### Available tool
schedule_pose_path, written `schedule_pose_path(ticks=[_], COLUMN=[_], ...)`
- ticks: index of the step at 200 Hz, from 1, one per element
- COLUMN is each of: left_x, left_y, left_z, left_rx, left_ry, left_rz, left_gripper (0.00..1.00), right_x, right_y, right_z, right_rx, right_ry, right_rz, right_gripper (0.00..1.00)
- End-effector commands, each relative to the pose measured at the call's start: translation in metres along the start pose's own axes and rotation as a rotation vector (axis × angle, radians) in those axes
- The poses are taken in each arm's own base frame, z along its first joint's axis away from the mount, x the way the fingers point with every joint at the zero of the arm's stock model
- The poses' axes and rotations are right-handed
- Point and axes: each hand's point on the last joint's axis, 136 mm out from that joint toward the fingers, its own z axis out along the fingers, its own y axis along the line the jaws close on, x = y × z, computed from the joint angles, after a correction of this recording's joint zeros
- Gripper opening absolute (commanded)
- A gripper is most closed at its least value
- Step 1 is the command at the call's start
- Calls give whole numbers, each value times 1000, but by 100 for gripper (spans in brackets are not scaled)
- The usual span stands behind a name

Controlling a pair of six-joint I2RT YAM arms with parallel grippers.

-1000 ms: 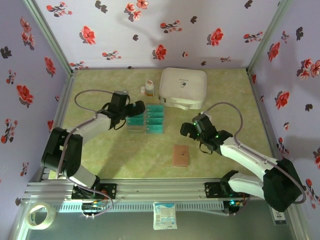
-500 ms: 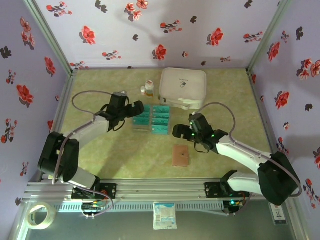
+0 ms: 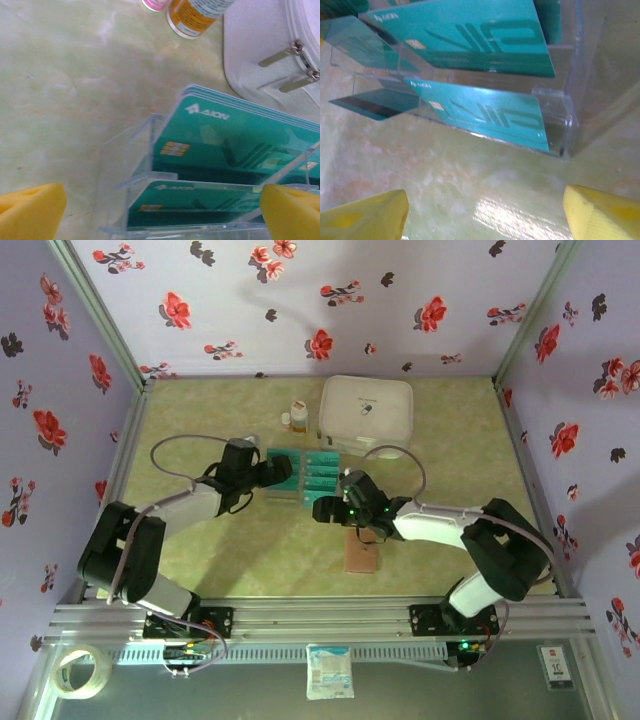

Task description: Put the credit cards into the card holder

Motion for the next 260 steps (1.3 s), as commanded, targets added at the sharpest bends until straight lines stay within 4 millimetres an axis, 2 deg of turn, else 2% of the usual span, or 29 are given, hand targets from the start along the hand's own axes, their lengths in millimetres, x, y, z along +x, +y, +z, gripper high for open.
schedule_pose_path(ticks=[1,32,103,142,165,209,260], left_x=[-4,-2,6,5,2,-1,-18], left_y=[-15,-25,-61,-84,-90,-88,-57], left_z=[10,20,46,63,69,56,23], left_rx=[53,72,126,153,156,150,122], left_ry=[-21,-13,14,22,24,23,-18], left_rz=[-7,-8,11,23,24,54,28], left_gripper=[100,100,100,100,100,100,100], right_x=[-20,-30,-61,-66,-66,-55,-31], right_y=[13,4,-49,-70,-78,-74,-78], right_z=[8,14,3,-6,-9,-27,-73], right_rx=[-34,-10,73,118,129,126,185], right_ry=[-68,-101,-198,-219,-214,-153,-105], right_rz=[23,52,183,212,226,196,160], right_gripper=[81,80,80,80,81,81,82])
